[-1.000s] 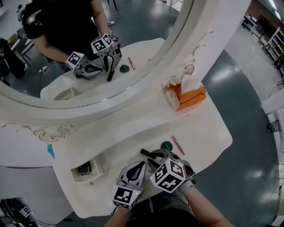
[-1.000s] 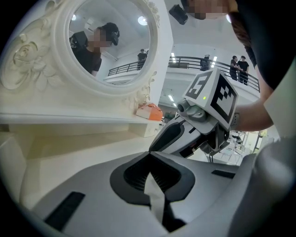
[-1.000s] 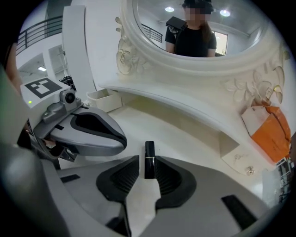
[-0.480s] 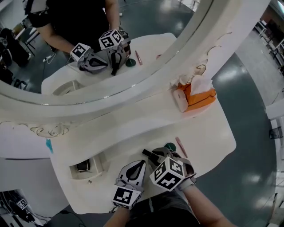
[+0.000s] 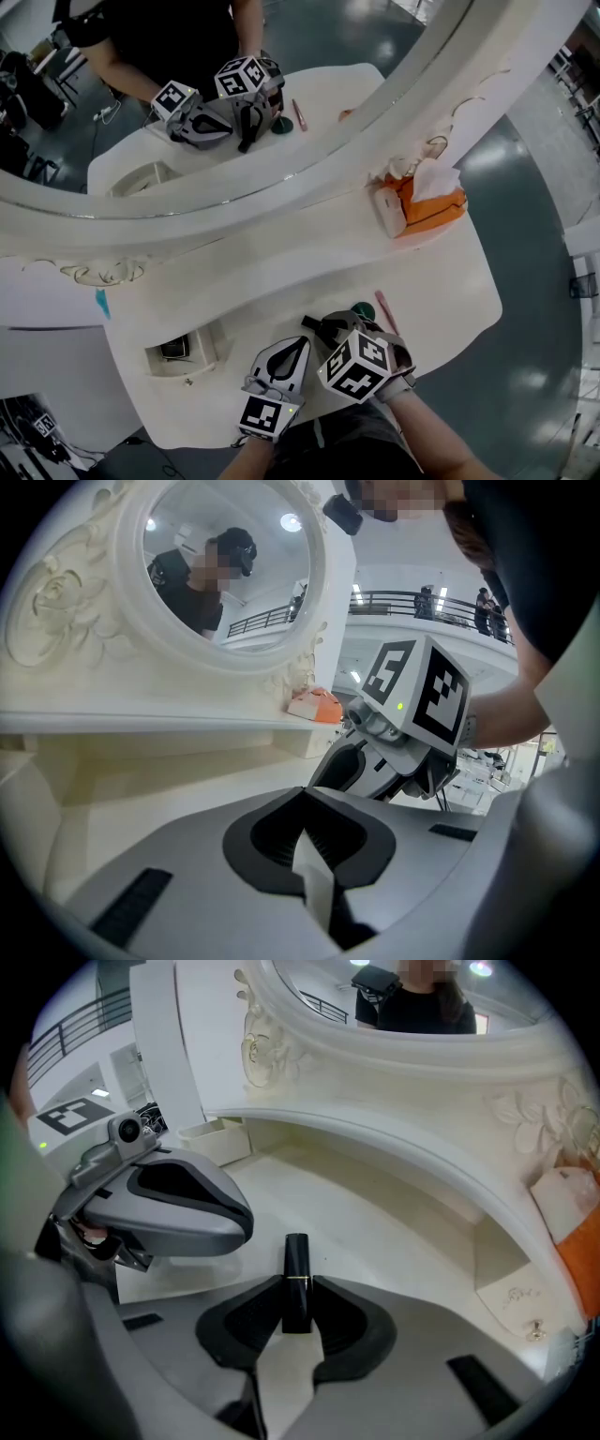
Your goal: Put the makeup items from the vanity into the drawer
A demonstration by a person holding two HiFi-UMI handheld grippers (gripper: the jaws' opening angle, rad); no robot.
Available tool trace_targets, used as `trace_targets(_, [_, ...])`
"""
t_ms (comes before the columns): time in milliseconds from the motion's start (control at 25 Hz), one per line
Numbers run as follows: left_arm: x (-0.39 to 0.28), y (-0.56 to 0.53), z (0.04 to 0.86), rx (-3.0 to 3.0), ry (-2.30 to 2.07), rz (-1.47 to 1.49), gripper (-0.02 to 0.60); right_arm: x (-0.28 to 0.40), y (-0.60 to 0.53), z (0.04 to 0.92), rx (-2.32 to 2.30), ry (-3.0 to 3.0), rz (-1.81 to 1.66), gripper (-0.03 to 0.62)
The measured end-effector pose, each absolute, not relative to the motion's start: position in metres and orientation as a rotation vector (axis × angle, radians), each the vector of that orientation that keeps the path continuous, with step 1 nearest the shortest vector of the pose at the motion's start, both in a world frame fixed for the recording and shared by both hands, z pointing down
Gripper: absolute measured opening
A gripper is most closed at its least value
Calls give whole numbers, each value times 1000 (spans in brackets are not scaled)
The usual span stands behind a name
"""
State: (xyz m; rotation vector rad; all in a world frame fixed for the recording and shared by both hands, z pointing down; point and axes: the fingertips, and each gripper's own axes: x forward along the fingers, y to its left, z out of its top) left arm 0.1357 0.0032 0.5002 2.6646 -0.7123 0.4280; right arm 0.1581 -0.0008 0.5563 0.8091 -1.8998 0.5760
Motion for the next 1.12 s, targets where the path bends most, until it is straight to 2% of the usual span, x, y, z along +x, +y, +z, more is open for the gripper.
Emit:
trace_targets(520, [115,5,496,2639,-776,418,14,134,-3,535,788,-1957,528,106])
trace_targets(1120, [63,4,470,2624,-954,330,14,72,-7,497,697,-2063,401,106])
